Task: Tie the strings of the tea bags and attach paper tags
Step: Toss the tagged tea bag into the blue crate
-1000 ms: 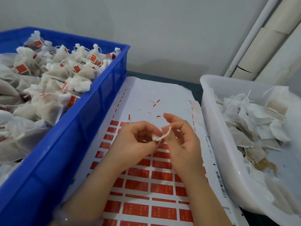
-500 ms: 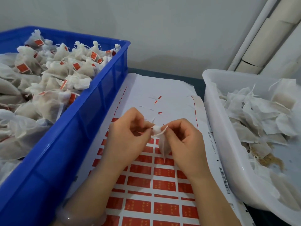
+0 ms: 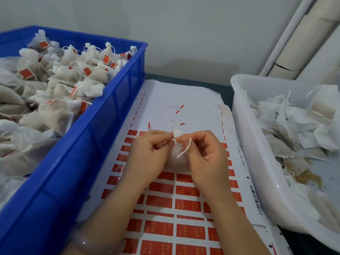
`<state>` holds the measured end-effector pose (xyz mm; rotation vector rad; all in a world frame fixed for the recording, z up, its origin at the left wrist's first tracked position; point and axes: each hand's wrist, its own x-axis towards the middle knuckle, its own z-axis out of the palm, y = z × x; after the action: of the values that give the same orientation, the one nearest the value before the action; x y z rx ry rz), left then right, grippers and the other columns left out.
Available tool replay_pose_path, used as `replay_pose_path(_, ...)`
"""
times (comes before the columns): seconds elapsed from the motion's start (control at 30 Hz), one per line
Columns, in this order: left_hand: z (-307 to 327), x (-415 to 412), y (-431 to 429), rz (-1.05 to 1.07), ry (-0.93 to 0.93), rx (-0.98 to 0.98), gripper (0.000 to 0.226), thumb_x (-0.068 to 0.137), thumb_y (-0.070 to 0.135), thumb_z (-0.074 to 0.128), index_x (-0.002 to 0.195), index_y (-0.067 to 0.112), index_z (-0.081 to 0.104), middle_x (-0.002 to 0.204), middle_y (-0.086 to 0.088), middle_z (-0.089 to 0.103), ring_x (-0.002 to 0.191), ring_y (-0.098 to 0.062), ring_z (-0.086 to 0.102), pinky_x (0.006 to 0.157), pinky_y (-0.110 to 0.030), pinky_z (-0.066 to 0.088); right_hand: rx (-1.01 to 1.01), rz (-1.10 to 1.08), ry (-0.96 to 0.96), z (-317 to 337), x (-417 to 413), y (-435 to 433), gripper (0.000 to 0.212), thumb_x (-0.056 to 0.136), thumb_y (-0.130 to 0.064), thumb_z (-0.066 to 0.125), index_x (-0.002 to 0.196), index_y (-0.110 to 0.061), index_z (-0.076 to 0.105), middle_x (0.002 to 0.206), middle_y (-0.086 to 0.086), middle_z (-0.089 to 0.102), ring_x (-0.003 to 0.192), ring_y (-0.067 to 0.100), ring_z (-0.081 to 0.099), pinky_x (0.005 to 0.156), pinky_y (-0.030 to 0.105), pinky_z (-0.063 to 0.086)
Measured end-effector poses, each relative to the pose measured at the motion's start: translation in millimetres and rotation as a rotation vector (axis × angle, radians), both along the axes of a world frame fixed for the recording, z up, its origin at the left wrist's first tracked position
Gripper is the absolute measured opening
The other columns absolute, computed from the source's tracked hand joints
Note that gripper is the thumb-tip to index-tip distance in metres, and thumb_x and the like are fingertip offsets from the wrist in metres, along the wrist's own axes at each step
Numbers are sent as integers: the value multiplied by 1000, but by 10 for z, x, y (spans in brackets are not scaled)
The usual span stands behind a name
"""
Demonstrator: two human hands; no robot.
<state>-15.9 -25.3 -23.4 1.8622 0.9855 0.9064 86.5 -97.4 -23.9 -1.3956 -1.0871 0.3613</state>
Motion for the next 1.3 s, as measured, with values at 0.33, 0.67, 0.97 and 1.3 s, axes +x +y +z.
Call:
replay_pose_path(0.33, 50, -19, 15, 23, -308, -457, 33, 63, 44, 73, 71, 13, 70, 67, -3, 70, 64, -18, 69, 58, -24, 55, -42, 125, 16, 38, -79, -25, 14, 88, -19, 61, 79, -29, 61, 76, -14, 66, 71, 4, 64, 59, 9, 48)
replay_pose_path(0.67, 48, -15, 1, -171, -287, -307, 19, 84, 11, 61, 74, 21, 73, 73, 1, 71, 71, -17, 69, 62, -21, 55, -12, -18, 121, 72, 70, -26, 14, 84, -22, 63, 74, -31, 63, 75, -18, 67, 73, 1, 63, 58, 8, 48)
replay_pose_path(0.97, 15, -18, 19, -377, -220, -299, 18, 84, 11, 62, 71, 18, 71, 72, -8, 68, 68, -21, 66, 64, -23, 55, -55, 6, 144, 44, 38, -13, 8, 82, -24, 66, 75, -27, 66, 70, -15, 68, 67, 0, 63, 57, 9, 47)
replay_pose_path(1.3, 18, -65, 59, -397, -485, -270, 15, 83, 16, 54, 72, 20, 64, 74, -2, 57, 72, -20, 56, 67, -26, 51, -155, 200, 432, 20, -63, -8, 25, 72, -55, 62, 81, -34, 73, 86, -4, 71, 86, 19, 66, 74, 27, 55)
